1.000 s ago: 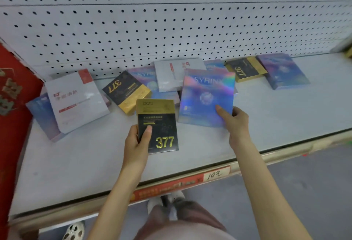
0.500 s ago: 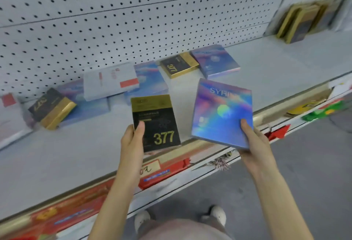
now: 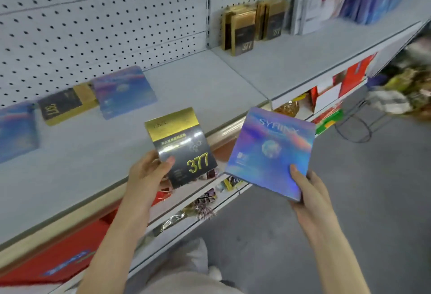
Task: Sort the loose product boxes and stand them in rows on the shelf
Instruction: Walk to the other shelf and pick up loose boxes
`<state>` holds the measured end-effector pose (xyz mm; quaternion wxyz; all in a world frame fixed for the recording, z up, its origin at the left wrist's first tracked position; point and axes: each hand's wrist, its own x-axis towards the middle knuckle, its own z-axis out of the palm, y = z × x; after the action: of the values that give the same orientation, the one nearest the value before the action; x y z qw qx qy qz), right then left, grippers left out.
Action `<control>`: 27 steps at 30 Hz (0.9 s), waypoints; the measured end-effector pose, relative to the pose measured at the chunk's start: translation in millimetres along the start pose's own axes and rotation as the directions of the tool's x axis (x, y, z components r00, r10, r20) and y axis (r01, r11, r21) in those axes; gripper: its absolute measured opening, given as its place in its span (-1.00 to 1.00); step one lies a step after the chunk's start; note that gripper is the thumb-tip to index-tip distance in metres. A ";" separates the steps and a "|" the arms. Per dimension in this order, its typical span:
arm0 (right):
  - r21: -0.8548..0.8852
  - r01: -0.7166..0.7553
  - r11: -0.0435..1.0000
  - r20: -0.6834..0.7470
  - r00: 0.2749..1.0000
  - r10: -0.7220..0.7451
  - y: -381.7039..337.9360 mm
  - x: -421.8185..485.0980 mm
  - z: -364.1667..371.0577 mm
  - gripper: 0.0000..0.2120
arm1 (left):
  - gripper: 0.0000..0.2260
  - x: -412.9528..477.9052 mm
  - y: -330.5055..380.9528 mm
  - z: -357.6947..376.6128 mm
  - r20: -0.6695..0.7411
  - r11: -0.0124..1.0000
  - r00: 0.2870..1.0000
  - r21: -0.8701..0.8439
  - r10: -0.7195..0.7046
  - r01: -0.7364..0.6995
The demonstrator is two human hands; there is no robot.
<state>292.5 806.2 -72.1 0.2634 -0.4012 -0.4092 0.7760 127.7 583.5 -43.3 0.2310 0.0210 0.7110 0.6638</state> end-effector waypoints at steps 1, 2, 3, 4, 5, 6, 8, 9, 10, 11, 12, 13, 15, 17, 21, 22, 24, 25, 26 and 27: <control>-0.017 0.016 1.000 0.007 1.000 -0.016 -8.4 13.9 -4.2 -0.85 | -0.84 6.9 1.8 14.8 -0.002 1.000 1.000 0.009 0.013 -0.013; -0.027 0.031 0.999 0.016 0.999 -0.030 -15.9 28.1 -6.6 -0.87 | -0.84 14.8 3.2 28.1 -0.010 1.000 1.000 0.012 0.018 -0.018; -0.030 0.043 0.999 0.025 0.999 -0.043 -22.3 43.1 -8.2 -0.89 | -0.83 23.4 4.1 41.1 -0.016 1.000 1.000 0.013 0.018 -0.018; -0.025 0.050 0.998 0.035 0.998 -0.049 -28.6 58.2 -8.8 -0.91 | -0.83 32.2 5.8 54.0 -0.022 1.000 1.000 0.010 0.023 -0.023; -0.015 0.053 0.999 0.043 0.998 -0.052 -34.8 73.8 -9.0 -0.92 | -0.84 41.8 8.5 67.0 -0.027 0.999 0.999 0.011 0.034 -0.034; -0.006 0.056 0.998 0.051 0.997 -0.055 -41.6 90.8 -9.6 -0.91 | -0.86 52.4 12.3 80.9 -0.034 0.999 0.998 0.007 0.052 -0.052; -0.003 0.060 0.998 0.070 0.996 -0.059 -57.4 128.6 -10.0 -0.91 | -0.87 80.7 17.9 109.0 -0.048 0.996 0.995 0.001 0.093 -0.093; -0.007 0.062 0.998 0.079 0.995 -0.061 -67.1 150.0 -10.1 -0.91 | -0.87 97.9 20.7 125.1 -0.048 0.993 0.992 0.005 0.114 -0.114; -0.012 0.067 0.998 0.082 0.994 -0.066 -77.2 172.1 -9.9 -0.90 | -0.86 116.9 23.0 141.5 -0.053 0.991 0.989 0.011 0.137 -0.136; -0.015 0.073 0.997 0.081 0.994 -0.072 -87.8 194.2 -8.8 -0.88 | -0.86 138.7 24.0 158.1 -0.062 0.987 0.985 0.019 0.161 -0.160; -0.014 0.075 0.997 0.083 0.994 -0.074 -99.4 215.7 -6.5 -0.84 | -0.86 161.5 26.0 174.5 -0.079 0.984 0.981 0.029 0.177 -0.176; -0.012 0.075 0.997 0.085 0.994 -0.074 -111.6 235.6 -3.9 -0.79 | -0.85 184.5 29.1 190.8 -0.098 0.983 0.978 0.039 0.185 -0.182; -0.020 0.083 0.996 0.089 0.993 -0.081 -136.0 270.2 -0.1 -0.66 | -0.84 227.1 38.1 221.7 -0.118 0.979 0.973 0.080 0.196 -0.188; -0.053 0.081 0.995 0.109 0.991 -0.075 -158.6 300.7 -0.2 -0.61 | -0.82 262.4 47.4 251.1 -0.118 0.967 0.966 0.137 0.230 -0.214; -0.087 0.089 0.992 0.101 0.992 -0.080 -196.0 350.8 -6.9 -0.43 | -0.79 326.5 61.3 314.4 -0.111 0.941 0.952 0.219 0.285 -0.257; -0.080 0.089 0.993 0.094 0.992 -0.081 -202.9 360.9 -8.9 -0.42 | -0.78 341.7 63.6 329.3 -0.103 0.932 0.949 0.243 0.299 -0.267; -0.062 0.088 0.994 0.082 0.993 -0.083 -214.3 380.4 -12.3 -0.44 | -0.79 371.6 67.4 356.0 -0.083 0.903 0.934 0.299 0.346 -0.308; -0.059 0.087 0.994 0.079 0.993 -0.083 -219.3 389.9 -14.4 -0.47 | -0.80 385.2 69.6 367.5 -0.076 0.883 0.926 0.337 0.371 -0.326; -0.055 0.089 0.994 0.083 0.993 -0.084 -224.0 399.3 -16.1 -0.52 | -0.80 397.8 71.6 377.6 -0.074 0.865 0.918 0.370 0.391 -0.338; -0.053 0.091 0.994 0.091 0.992 -0.086 -227.6 406.5 -17.3 -0.59 | -0.80 408.3 73.1 385.8 -0.073 0.855 0.913 0.387 0.402 -0.346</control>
<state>106.1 1232.9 -50.8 0.2677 -0.3555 -0.4599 0.7684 -119.4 1089.9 -101.0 0.0349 0.1514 0.8195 0.5516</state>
